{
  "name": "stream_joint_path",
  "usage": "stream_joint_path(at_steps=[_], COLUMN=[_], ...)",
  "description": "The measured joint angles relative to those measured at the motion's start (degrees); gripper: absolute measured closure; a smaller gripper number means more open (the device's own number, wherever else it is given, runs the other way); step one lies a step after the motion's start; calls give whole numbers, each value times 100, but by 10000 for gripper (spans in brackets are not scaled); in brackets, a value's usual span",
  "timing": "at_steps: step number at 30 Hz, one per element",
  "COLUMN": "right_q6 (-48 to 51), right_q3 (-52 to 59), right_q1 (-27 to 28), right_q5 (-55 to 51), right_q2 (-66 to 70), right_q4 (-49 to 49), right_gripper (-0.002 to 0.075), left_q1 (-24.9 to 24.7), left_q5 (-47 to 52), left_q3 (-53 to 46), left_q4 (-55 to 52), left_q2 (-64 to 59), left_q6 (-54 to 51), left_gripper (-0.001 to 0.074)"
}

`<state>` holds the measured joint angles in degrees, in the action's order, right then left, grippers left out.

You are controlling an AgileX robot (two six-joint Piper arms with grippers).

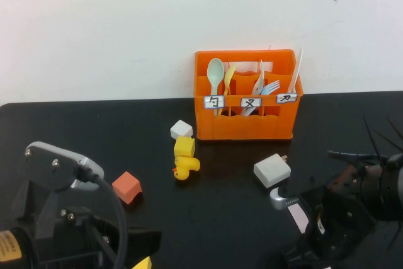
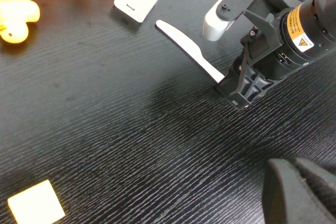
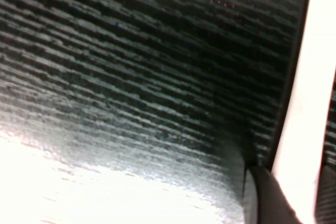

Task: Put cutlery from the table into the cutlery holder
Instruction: Pick up the knife, then place the knife on the box

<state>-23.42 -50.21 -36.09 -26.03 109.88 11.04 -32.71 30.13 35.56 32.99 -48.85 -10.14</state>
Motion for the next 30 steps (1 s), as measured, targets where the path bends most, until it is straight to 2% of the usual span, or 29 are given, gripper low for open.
stream_joint_path(at_steps=[10,22,30], right_q6=[-230,-243,-257], right_q3=[32,41,88], right_q1=[0,0,0], right_q5=[-26,53,1166], right_q2=[-128,-1457,-2255], right_q4=[158,707,1483], right_gripper=[541,541,541], left_q1=[0,0,21], left_q5=[-10,-67,-330], left_q3=[0,0,0], left_q4=[87,213,-34], left_q2=[0,0,0], left_q6=[-14,-14,-14], left_gripper=[736,736,736])
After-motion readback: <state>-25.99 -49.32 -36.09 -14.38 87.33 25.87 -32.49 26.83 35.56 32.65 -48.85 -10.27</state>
